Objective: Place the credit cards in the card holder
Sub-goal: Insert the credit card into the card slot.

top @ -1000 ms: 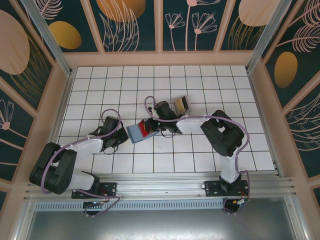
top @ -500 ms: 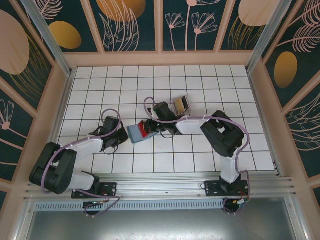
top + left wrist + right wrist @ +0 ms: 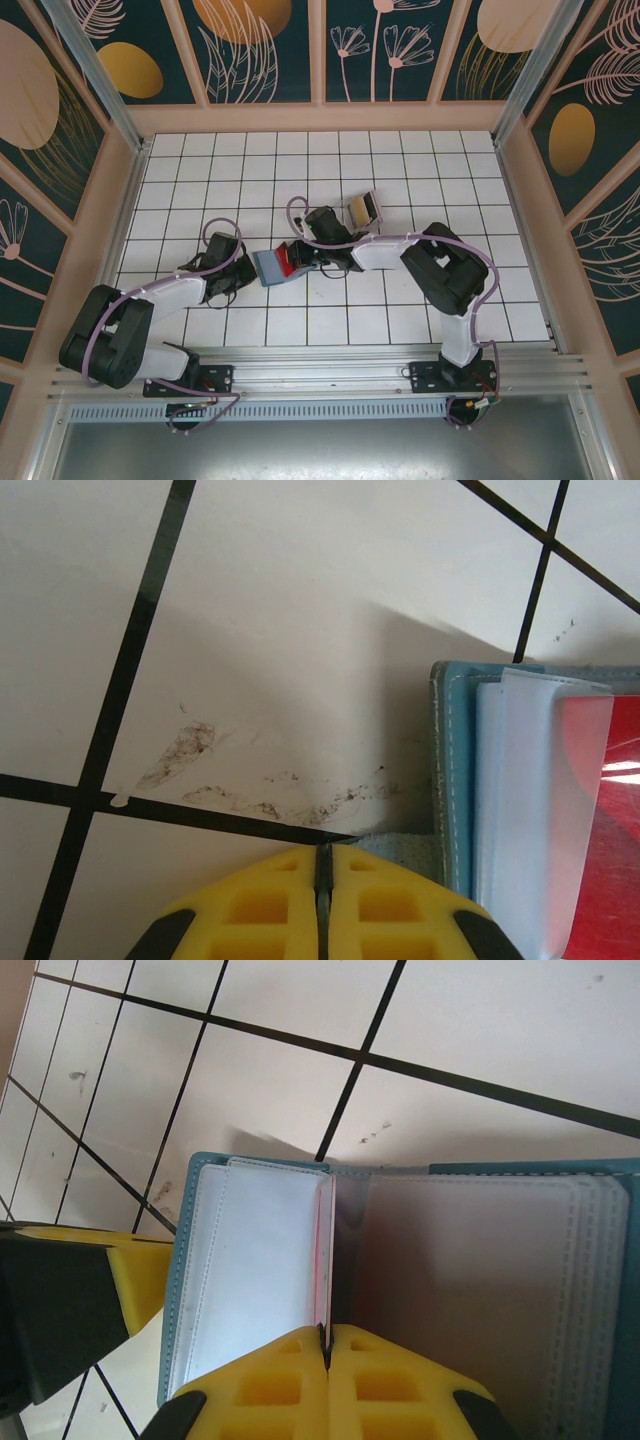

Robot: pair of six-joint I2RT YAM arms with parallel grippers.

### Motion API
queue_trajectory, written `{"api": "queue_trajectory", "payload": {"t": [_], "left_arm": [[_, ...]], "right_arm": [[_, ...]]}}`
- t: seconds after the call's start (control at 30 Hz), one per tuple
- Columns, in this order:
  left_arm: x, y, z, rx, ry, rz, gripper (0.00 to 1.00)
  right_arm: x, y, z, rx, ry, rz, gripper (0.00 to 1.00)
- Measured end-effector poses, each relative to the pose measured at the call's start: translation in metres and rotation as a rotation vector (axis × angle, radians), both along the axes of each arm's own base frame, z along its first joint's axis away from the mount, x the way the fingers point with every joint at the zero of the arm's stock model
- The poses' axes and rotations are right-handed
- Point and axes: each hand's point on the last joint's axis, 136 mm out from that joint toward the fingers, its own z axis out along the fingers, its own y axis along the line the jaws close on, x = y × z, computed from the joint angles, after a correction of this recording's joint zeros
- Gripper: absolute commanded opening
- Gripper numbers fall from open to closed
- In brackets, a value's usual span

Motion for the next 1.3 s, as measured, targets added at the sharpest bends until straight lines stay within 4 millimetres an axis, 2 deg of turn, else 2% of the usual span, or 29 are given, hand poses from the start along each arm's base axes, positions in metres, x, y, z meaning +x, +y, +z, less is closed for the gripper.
{"api": "queue_trajectory", "payload": {"t": [0.43,0.93,1.3], "left_arm": [[0.000,-0.001,0.000,-0.004,0.000,-0.003,0.06],[0.000,-0.001,0.000,-0.004,0.001,-0.004,0.06],[-0.001,-0.001,0.000,-0.006,0.002,-0.005,0.06]], "right_arm": [[0.002,-0.013,0.005,0.001,-0.004,-0.023,0.00],[0.004,-0.008,0.002,0.030,-0.003,-0.010,0.00],[-0.003,-0.003,-0.001,0.031,0.015,-0.002,0.00]]}}
